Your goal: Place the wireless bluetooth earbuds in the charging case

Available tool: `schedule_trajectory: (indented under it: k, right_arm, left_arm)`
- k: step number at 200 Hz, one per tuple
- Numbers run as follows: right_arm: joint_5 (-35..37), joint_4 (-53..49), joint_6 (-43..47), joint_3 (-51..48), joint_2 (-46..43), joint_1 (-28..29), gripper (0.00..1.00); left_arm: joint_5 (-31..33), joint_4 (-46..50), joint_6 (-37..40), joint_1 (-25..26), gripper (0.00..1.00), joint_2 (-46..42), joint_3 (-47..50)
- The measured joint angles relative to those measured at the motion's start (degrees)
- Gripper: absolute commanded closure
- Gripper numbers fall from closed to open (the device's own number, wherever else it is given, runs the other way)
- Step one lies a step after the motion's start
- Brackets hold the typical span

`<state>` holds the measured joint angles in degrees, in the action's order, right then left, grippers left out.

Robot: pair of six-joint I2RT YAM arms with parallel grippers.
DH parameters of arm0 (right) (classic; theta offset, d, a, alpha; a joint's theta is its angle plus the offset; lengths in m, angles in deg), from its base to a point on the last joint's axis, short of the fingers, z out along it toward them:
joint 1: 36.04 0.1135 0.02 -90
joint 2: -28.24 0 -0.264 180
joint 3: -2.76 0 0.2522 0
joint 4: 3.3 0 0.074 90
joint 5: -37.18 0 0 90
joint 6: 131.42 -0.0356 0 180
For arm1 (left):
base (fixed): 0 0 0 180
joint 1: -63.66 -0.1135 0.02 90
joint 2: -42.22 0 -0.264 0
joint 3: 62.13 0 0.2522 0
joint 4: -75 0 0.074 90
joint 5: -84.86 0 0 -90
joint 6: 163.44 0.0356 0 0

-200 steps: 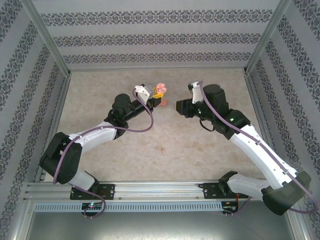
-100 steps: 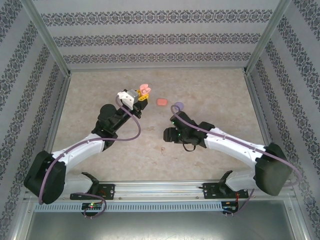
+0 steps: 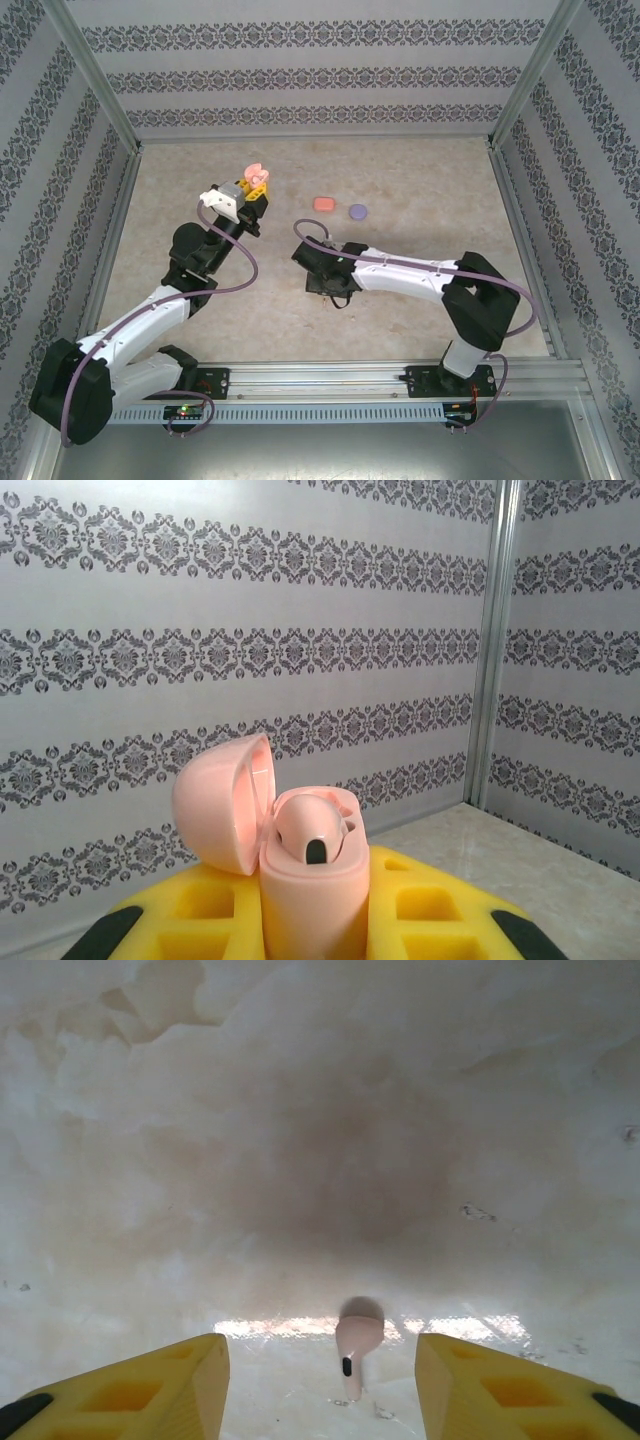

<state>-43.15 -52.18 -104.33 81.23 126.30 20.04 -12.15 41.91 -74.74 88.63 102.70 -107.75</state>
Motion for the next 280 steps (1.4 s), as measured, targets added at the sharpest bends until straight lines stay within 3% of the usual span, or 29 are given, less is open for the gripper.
schedule_trajectory:
  k: [142,280]
  right_arm:
    - [0.4,-2.8,-4.6,1.9,8.4,1.2,0.59]
    - [0.4,-3.5,-4.7,2.7,9.4,1.2,0.71]
  left_arm:
    - [-0.3,0.1,-1.8,-1.9,1.0,-2.1,0.9]
    - [-0.4,0.2,-2.0,-2.2,1.0,-2.7,1.3]
